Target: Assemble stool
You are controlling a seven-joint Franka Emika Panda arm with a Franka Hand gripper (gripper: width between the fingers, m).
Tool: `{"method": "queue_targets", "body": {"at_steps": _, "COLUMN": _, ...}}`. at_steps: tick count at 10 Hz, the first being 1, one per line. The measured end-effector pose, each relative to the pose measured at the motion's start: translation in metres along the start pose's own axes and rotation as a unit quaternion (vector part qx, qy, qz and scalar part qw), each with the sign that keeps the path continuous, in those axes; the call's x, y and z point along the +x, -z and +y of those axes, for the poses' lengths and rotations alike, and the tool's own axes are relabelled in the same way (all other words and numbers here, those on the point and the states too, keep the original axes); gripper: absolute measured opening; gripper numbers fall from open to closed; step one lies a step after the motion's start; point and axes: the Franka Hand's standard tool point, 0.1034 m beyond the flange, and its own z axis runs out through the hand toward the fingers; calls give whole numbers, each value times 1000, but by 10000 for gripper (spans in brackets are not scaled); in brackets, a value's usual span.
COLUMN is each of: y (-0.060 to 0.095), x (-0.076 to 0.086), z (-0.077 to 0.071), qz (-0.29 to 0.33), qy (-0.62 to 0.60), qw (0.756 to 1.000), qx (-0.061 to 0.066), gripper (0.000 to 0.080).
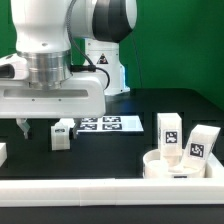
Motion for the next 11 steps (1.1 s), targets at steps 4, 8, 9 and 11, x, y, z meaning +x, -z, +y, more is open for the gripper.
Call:
{"method": "queue_targets", "body": {"at_steps": 4, "y": -2, "x": -7, "z": -10, "qz": -89, "qy": -1, "qw": 996, "qx": 23, "gripper": 649}}
{"method": "queue_targets", "body": {"at_steps": 8, "y": -10, "x": -15, "z": -8, "qz": -209, "qy": 39, "qw": 977, "qx": -31, "gripper": 649}}
{"method": "queue_targets", "body": {"at_steps": 9, "y": -11, "x": -17, "z": -8, "qz": -225, "qy": 43, "qw": 973, "qx": -34, "gripper": 649}}
{"method": "queue_targets", "body": {"at_steps": 11, "y": -15, "x": -21, "z": -8, "qz": -269, "qy": 40, "qw": 962, "qx": -31, "gripper": 649}}
